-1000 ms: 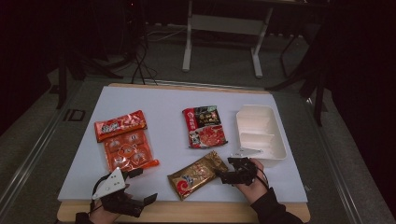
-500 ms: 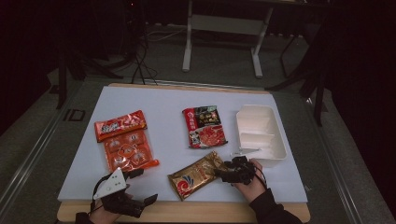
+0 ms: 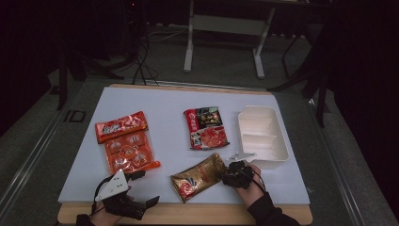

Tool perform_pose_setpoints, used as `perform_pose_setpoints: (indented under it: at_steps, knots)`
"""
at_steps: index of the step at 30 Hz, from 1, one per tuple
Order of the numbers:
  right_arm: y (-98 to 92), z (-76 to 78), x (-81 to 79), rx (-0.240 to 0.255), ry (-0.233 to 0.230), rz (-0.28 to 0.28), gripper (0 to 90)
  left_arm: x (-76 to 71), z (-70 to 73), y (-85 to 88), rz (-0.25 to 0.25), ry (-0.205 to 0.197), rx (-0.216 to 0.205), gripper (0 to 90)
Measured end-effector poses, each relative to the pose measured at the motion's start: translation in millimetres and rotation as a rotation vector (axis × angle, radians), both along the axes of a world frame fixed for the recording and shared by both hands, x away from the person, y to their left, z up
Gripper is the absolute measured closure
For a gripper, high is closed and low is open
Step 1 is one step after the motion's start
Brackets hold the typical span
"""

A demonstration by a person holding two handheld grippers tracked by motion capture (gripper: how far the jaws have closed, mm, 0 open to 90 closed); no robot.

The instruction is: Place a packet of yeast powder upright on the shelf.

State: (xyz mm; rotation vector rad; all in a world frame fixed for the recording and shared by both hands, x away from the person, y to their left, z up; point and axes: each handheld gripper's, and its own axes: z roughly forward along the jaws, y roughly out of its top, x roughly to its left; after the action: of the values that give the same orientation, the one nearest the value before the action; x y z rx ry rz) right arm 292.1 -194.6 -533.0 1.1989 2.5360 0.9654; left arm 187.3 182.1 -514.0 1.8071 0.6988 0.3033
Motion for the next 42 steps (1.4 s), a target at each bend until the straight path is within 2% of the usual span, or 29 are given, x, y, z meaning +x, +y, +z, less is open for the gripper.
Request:
perform_pose_setpoints:
  at_steps: [1,2,3,6,9,11,17,19,20,21,23,25,28,30,34,42]
  knots:
    - [-1.0,0.3,1.6,0.006,0.010,0.001,75.2,0.1,-0.1,0.0,0.000,0.001,0.001,2.6]
    - [-1.6,-0.3,3.6,0.029,0.039,0.007,85.6,0.2,-0.2,-0.1,0.000,0.002,0.002,2.6]
    - [0.1,0.5,3.4,0.012,0.031,0.016,85.6,0.5,-0.3,-0.2,-0.001,0.002,0.004,2.6]
    - [1.3,2.6,3.5,0.003,0.030,0.024,88.6,0.7,-0.4,0.0,0.000,0.001,0.004,2.6]
    - [-0.5,8.0,4.9,0.027,0.034,0.027,89.4,0.6,-0.3,0.4,0.002,0.000,0.004,2.6]
    - [-0.1,14.4,3.6,0.030,0.009,0.035,89.6,0.7,-0.3,0.4,0.003,0.001,0.004,2.6]
    - [1.1,31.0,1.8,0.058,-0.020,0.058,89.8,1.3,-0.7,0.3,0.005,0.003,0.005,2.6]
    - [2.4,42.0,0.3,0.073,-0.041,0.072,89.9,1.5,-0.9,0.4,0.008,0.005,0.004,2.6]
    - [2.4,42.0,0.3,0.073,-0.041,0.072,89.9,1.5,-0.9,0.5,0.010,0.006,0.002,2.6]
    - [3.4,49.4,-1.2,0.093,-0.047,0.081,89.9,1.6,-0.8,0.5,0.010,0.006,0.001,2.6]
    - [3.4,49.4,-1.2,0.093,-0.047,0.081,89.9,1.5,-0.8,0.6,0.011,0.005,0.002,2.6]
    - [5.8,61.4,-4.2,0.108,-0.070,0.101,90.0,1.5,-1.0,0.5,0.011,0.006,0.004,2.6]
    - [9.5,70.9,-6.4,0.113,-0.089,0.126,90.0,1.8,-1.0,0.7,0.010,0.005,0.003,2.6]
    - [12.6,76.2,-8.4,0.107,-0.107,0.136,90.0,2.1,-1.1,1.0,0.011,0.007,0.004,2.6]
    - [18.4,84.8,-10.5,0.119,-0.115,0.165,90.0,2.7,-1.4,1.4,0.012,0.009,0.006,2.6]
    - [32.8,104.2,-24.4,0.136,-0.174,0.264,90.0,2.9,-1.6,1.5,0.014,0.009,0.005,2.6]
